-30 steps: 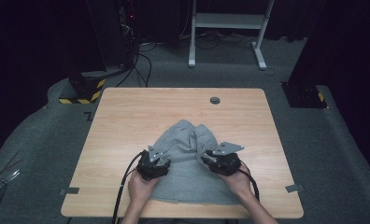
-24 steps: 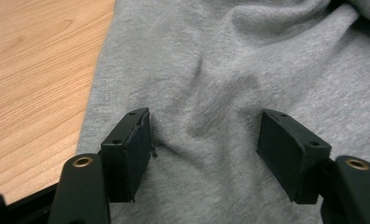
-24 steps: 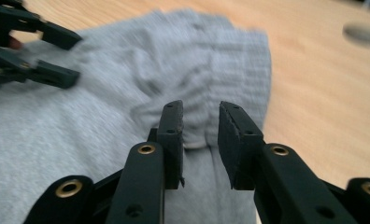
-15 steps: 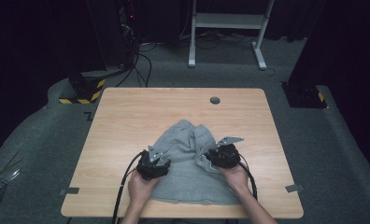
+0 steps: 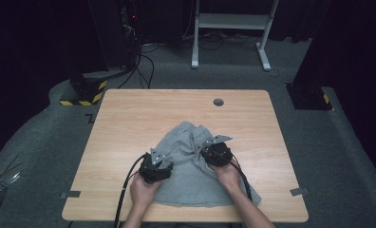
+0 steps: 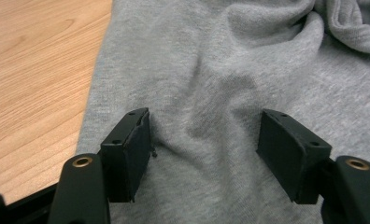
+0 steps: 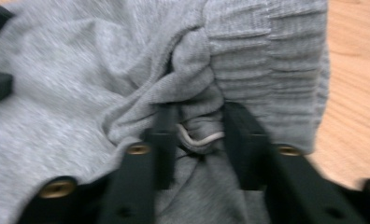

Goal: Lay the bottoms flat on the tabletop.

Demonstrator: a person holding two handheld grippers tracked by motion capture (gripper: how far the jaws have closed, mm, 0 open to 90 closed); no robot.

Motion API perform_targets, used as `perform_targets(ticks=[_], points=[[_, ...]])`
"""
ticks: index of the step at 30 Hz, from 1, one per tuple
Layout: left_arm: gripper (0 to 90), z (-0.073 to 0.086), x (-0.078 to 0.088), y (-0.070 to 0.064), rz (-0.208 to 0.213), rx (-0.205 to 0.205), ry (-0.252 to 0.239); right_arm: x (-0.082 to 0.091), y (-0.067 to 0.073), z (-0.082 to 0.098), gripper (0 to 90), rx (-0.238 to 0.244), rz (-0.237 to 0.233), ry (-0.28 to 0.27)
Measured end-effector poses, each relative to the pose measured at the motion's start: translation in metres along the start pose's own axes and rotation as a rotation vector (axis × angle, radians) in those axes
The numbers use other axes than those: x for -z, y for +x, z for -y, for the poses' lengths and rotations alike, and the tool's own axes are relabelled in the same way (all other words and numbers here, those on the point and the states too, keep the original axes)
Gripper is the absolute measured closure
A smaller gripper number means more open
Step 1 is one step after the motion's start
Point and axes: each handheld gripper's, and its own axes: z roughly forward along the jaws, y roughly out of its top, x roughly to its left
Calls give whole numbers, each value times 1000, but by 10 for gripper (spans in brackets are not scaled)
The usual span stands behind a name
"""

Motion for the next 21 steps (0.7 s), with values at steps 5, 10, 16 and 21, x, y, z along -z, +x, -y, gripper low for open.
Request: perform_targets(ticks=[5, 10, 16, 21], points=[[343, 0, 0, 0, 1, -2, 0, 8, -3, 0, 866, 56, 12, -9], [343, 0, 0, 0, 1, -1, 0, 36, -13, -4, 871, 104, 81, -60], [343, 0, 0, 0, 1, 0, 1, 71, -51, -12, 871, 58, 182, -123], [343, 0, 0, 0, 0, -4, 2, 64, -83, -11, 861, -18, 262, -70]])
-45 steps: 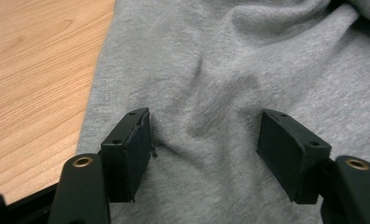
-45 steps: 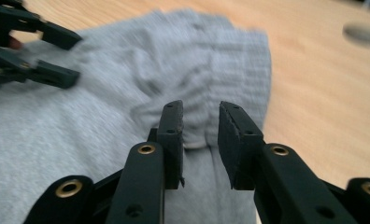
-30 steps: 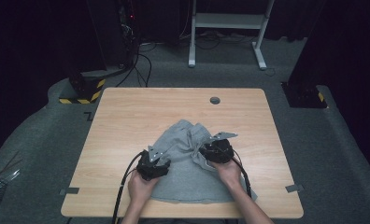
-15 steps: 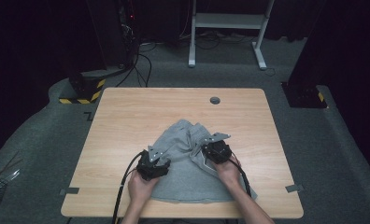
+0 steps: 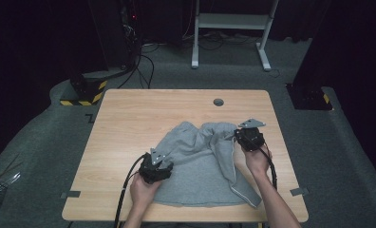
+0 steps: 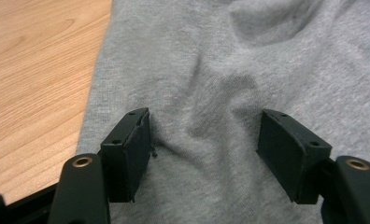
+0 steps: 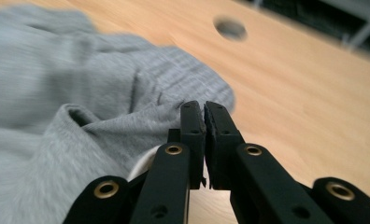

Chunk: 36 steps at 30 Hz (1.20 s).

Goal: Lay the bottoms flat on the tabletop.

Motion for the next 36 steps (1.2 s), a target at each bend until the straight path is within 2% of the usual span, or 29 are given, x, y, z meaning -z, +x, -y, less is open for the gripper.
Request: perform_targets(ticks=[1, 2, 3, 6, 9, 11, 12, 14, 15, 16, 18, 19, 21, 23, 26, 27, 29, 30, 32, 34, 35, 36], points=[[343, 0, 0, 0, 0, 1, 0, -10, -8, 4, 843, -54, -16, 44], [343, 0, 0, 0, 0, 1, 0, -17, -11, 8, 813, -81, -21, 83], [343, 0, 0, 0, 1, 1, 0, -21, -12, 13, 778, -86, -21, 96], [343, 0, 0, 0, 0, 0, -1, -14, -8, 22, 707, -128, -81, 43], [344, 0, 0, 0, 0, -1, 0, 5, -1, 22, 650, -147, -142, -28], [343, 0, 0, 0, -1, -1, 0, 11, 8, 21, 622, -104, -158, -29], [344, 0, 0, 0, 0, -1, 0, 11, 14, 22, 613, -77, -144, -11], [343, 0, 0, 0, -1, -1, -1, 1, 20, 26, 604, -34, -108, 48], [344, 0, 0, 0, 0, -1, -1, -6, 21, 29, 608, -35, -103, 84], [344, 0, 0, 0, -2, -1, -1, -14, 21, 32, 635, -32, -100, 123], [343, 0, 0, 0, -2, -1, -1, -25, 20, 39, 808, -7, -92, 183], [343, 0, 0, 0, -2, -1, -1, -24, 19, 42, 880, 18, -71, 153], [343, 0, 0, 0, -2, -1, -1, -22, 14, 43, 890, 23, -50, 139], [343, 0, 0, 0, -2, -1, -1, -15, 6, 39, 892, 36, -8, 122], [343, 0, 0, 0, -2, -1, -1, -8, -7, 34, 892, 22, 33, 101], [343, 0, 0, 0, -2, -1, -1, -7, -15, 32, 888, -5, 54, 96], [343, 0, 0, 0, -2, -1, -1, -10, -23, 32, 872, -48, 60, 118], [343, 0, 0, 0, -2, 1, -2, -12, -25, 34, 843, -66, 57, 123], [343, 0, 0, 0, -2, -1, -1, -10, -22, 37, 743, -90, 14, 92], [343, 0, 0, 0, -3, 1, -2, -1, -12, 39, 695, -81, -25, 45], [343, 0, 0, 0, -3, 1, -1, 7, -1, 40, 674, -71, -69, 14], [344, 0, 0, 0, -3, 1, -1, 9, 4, 40, 664, -54, -88, 12]])
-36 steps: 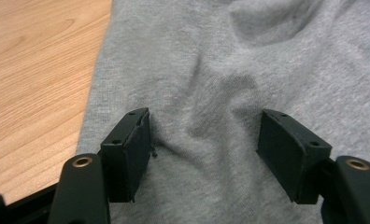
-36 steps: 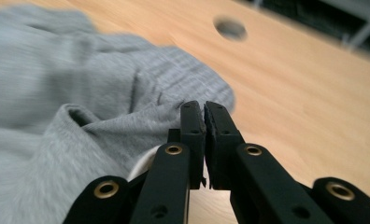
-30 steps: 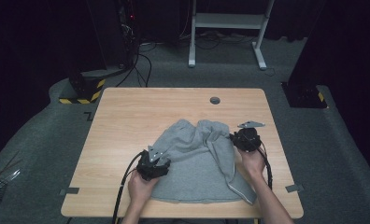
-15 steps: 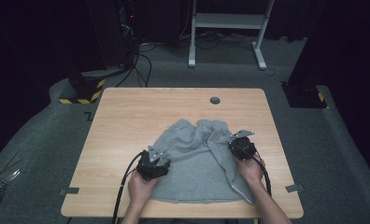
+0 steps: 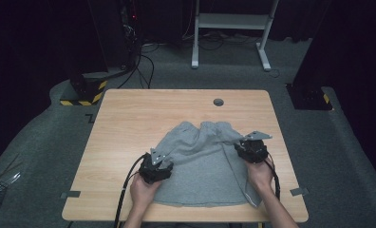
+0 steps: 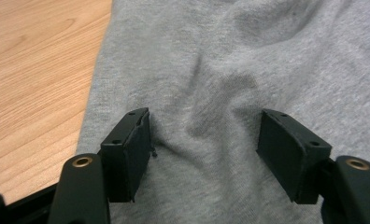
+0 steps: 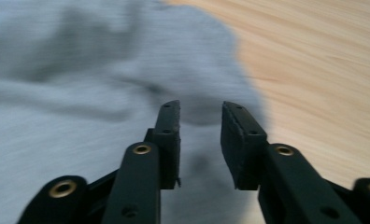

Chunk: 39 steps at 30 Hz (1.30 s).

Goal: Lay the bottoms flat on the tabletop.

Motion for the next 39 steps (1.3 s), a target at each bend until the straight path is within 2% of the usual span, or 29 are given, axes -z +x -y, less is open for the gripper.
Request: perform_targets(ticks=[2, 3, 4, 6, 7, 9, 12, 14, 15, 16, 19, 20, 22, 23, 24, 25, 28, 30, 31, 33, 34, 36, 37, 39], points=[[344, 0, 0, 0, 2, 3, 1, 0, 14, 4, 661, 59, -27, 34], [344, 0, 0, 0, 3, 5, 2, -2, 17, 7, 678, 73, -42, 56], [344, 0, 0, 0, 3, 6, 1, -5, 19, 10, 717, 88, -53, 83], [345, 0, 0, 0, 2, 8, 0, -14, 14, 16, 846, 116, -37, 136], [345, 0, 0, 0, 2, 8, 0, -16, 8, 19, 898, 105, -26, 145], [346, 1, 1, 0, 2, 11, 2, -16, -7, 21, 900, 64, 10, 141], [347, 1, 1, 0, 1, 15, 1, -15, -25, 18, 899, 66, 79, 161], [347, 2, 2, 0, 2, 17, 2, -13, -32, 17, 880, 39, 101, 150], [347, 2, 2, 0, 1, 16, 2, -11, -33, 17, 854, 18, 89, 140], [347, 2, 2, 0, 0, 17, 2, -8, -31, 17, 836, 8, 72, 126], [347, 3, 3, 0, -1, 18, 3, 1, -10, 22, 764, 63, 6, 86], [347, 3, 3, -1, -1, 19, 2, 0, -3, 24, 748, 91, -13, 90], [348, 4, 5, -1, -2, 21, 2, -6, 6, 29, 722, 137, -3, 121], [349, 5, 6, -2, 0, 23, 3, -11, 4, 32, 723, 129, 2, 128], [350, 7, 8, -2, -2, 23, 1, -12, -2, 35, 722, 78, -7, 105], [352, 8, 9, -2, -2, 25, 3, -12, -8, 35, 722, 33, 12, 106], [353, 11, 13, -4, -4, 33, 2, -12, -9, 33, 677, 20, 56, 113], [353, 13, 16, -4, -1, 39, 2, -12, -1, 31, 629, 33, 60, 106], [353, 14, 17, -4, 5, 46, -1, -12, 6, 30, 618, 48, 42, 86], [356, 14, 18, 0, 33, 85, -4, -13, 22, 27, 595, 82, -29, 38], [363, 12, 19, 2, 41, 99, 6, -14, 27, 26, 584, 92, -46, 32], [367, 6, 21, 5, 42, 96, 29, -22, 38, 25, 568, 110, -85, 39], [368, 2, 22, 6, 31, 80, 31, -26, 41, 26, 568, 105, -97, 51], [372, -6, 24, 10, 15, 60, 20, -28, 41, 28, 570, 86, -110, 28]])
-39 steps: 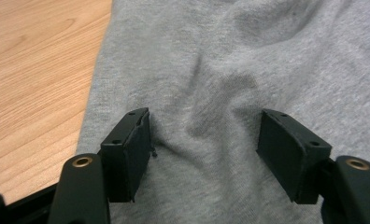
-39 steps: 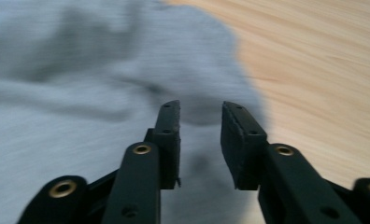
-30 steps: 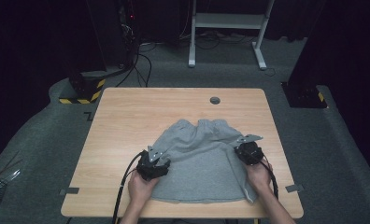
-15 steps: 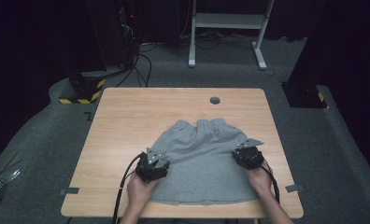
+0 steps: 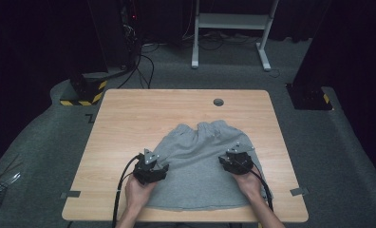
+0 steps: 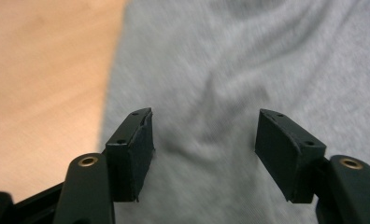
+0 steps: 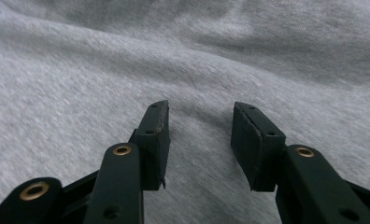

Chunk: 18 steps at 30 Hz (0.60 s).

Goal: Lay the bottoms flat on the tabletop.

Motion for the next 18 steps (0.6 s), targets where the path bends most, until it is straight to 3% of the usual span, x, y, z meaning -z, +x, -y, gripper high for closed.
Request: perform_targets(ticks=[3, 7, 9, 18], points=[[376, -16, -4, 9, 13, 24, -8, 2, -3, 3, 554, -11, -25, -7], [406, -33, -14, 17, 2, 44, 22, 4, -3, 7, 526, -11, -38, -15], [398, -49, -29, 22, 10, 48, 47, 4, -3, 7, 505, -8, -41, -15], [366, -68, -54, 29, 9, 57, 55, 4, -2, 7, 502, -12, -37, -14]])
